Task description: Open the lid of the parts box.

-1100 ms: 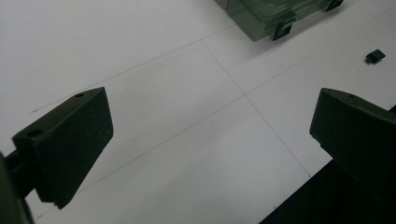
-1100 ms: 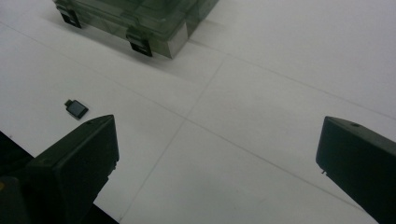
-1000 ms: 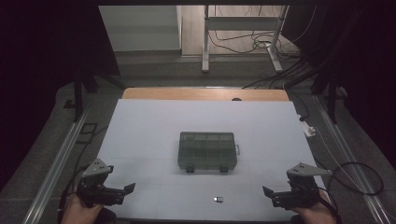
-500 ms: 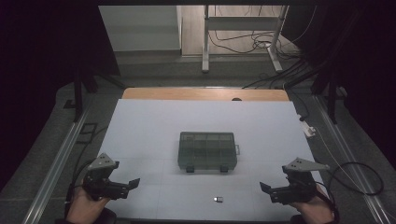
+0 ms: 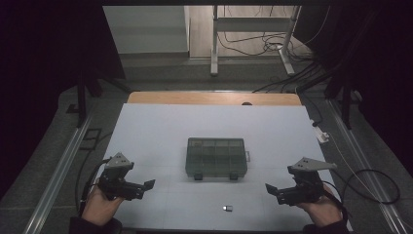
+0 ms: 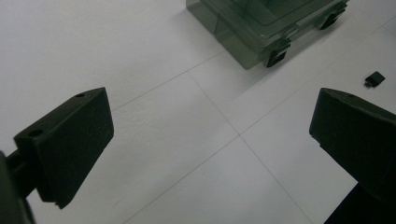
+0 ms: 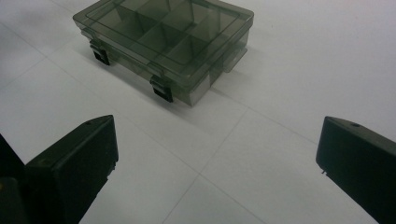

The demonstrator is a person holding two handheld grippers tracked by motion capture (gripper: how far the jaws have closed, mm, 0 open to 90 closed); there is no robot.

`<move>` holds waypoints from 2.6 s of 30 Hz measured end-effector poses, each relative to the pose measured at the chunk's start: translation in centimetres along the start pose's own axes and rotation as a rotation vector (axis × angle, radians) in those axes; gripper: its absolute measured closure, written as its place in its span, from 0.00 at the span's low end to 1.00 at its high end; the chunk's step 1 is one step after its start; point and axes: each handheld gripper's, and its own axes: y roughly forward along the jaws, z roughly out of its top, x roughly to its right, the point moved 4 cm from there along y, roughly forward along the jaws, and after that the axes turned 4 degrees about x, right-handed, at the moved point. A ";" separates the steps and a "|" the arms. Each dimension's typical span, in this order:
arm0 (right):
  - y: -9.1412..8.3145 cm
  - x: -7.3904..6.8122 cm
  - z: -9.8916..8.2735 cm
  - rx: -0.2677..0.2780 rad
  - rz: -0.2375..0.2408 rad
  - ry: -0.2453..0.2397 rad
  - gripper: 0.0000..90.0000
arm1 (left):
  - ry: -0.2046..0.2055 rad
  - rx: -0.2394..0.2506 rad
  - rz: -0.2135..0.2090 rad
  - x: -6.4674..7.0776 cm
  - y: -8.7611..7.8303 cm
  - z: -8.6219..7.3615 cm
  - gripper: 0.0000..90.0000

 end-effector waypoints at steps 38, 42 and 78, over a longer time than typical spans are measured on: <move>4.7 -0.8 2.1 -0.051 0.090 -0.031 0.00 | 0.110 0.001 -0.089 0.0 5.8 3.1 0.00; 5.2 -0.8 2.4 -0.058 0.088 -0.029 0.00 | 0.105 -0.002 -0.094 0.1 6.3 3.5 0.00; 8.7 -0.7 2.5 -0.182 0.050 -0.083 0.00 | 0.109 -0.041 -0.102 2.0 10.4 5.0 0.00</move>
